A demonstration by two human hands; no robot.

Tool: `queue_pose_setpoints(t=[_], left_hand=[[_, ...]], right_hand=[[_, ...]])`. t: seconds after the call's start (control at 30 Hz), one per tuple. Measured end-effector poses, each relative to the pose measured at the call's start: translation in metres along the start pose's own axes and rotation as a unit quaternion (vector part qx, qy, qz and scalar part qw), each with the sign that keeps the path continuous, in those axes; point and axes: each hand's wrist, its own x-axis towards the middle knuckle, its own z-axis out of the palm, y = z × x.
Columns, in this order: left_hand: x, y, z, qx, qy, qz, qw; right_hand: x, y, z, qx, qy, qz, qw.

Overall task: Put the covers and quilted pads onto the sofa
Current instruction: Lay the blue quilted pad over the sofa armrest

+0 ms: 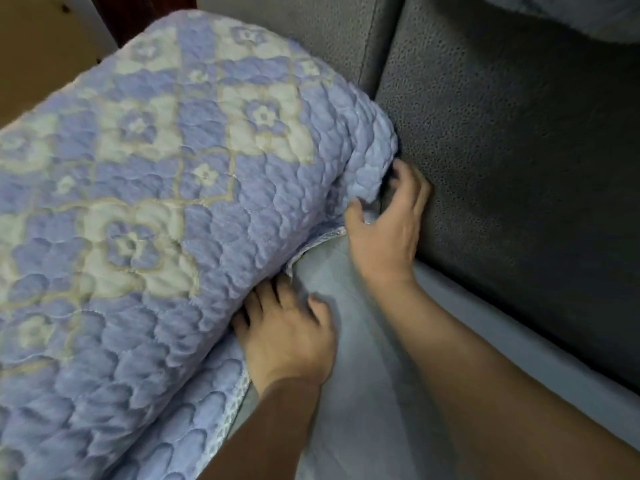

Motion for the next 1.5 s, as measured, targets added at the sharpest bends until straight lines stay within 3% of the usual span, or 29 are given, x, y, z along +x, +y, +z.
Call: queue_pose_setpoints(t=[0.13,0.23,0.37,0.53,0.63,0.67,0.73,0.83,0.9,0.97,1.07,1.2,1.27,1.4,1.5], left_hand=[[0.001,0.001,0.000,0.000,-0.008,0.002,1.000],[0.000,0.000,0.000,0.000,0.003,0.007,1.000],[0.000,0.000,0.003,0.009,0.004,0.012,1.000],[0.000,0.001,0.004,0.009,-0.005,0.002,1.000],[0.001,0.001,0.004,0.011,-0.017,0.003,1.000],[0.001,0.001,0.004,0.012,-0.020,0.003,1.000],[0.002,0.001,0.005,0.012,-0.023,0.002,1.000],[0.002,0.000,0.006,0.002,-0.020,0.002,1.000],[0.002,0.000,0.007,-0.004,-0.017,-0.003,1.000],[0.002,-0.001,0.007,-0.013,-0.016,0.000,1.000],[0.002,-0.001,0.007,-0.006,-0.021,0.019,1.000],[0.003,-0.001,0.006,-0.010,-0.026,0.036,0.999],[0.002,-0.002,0.005,-0.003,-0.030,0.050,0.998],[0.002,-0.005,0.006,-0.004,-0.027,0.095,0.995],[0.003,-0.004,0.006,-0.008,-0.025,0.088,0.996]], right_hand=[[0.025,-0.008,-0.003,0.052,-0.171,0.043,0.983],[0.029,-0.002,-0.016,0.042,-0.191,0.006,0.981],[0.037,0.003,-0.031,0.021,-0.231,0.059,0.971],[0.046,-0.016,-0.018,-0.277,-0.099,0.055,0.954],[0.038,-0.031,-0.009,-0.320,0.051,-0.080,0.943],[0.036,-0.031,-0.005,-0.314,0.066,-0.114,0.940],[0.034,-0.030,0.006,-0.295,0.022,-0.091,0.951],[0.040,-0.025,0.027,-0.253,-0.044,0.051,0.965],[0.028,-0.027,0.036,-0.220,-0.059,0.070,0.971],[0.000,-0.025,0.032,-0.222,-0.079,0.036,0.971],[-0.030,-0.006,0.018,-0.316,-0.191,-0.046,0.928],[0.011,0.003,0.040,-0.345,-0.330,-0.041,0.878],[0.015,0.002,0.046,-0.356,-0.326,-0.023,0.876],[-0.029,0.009,0.025,-0.425,-0.240,-0.036,0.872],[-0.020,-0.002,0.028,-0.457,-0.335,-0.080,0.820]])
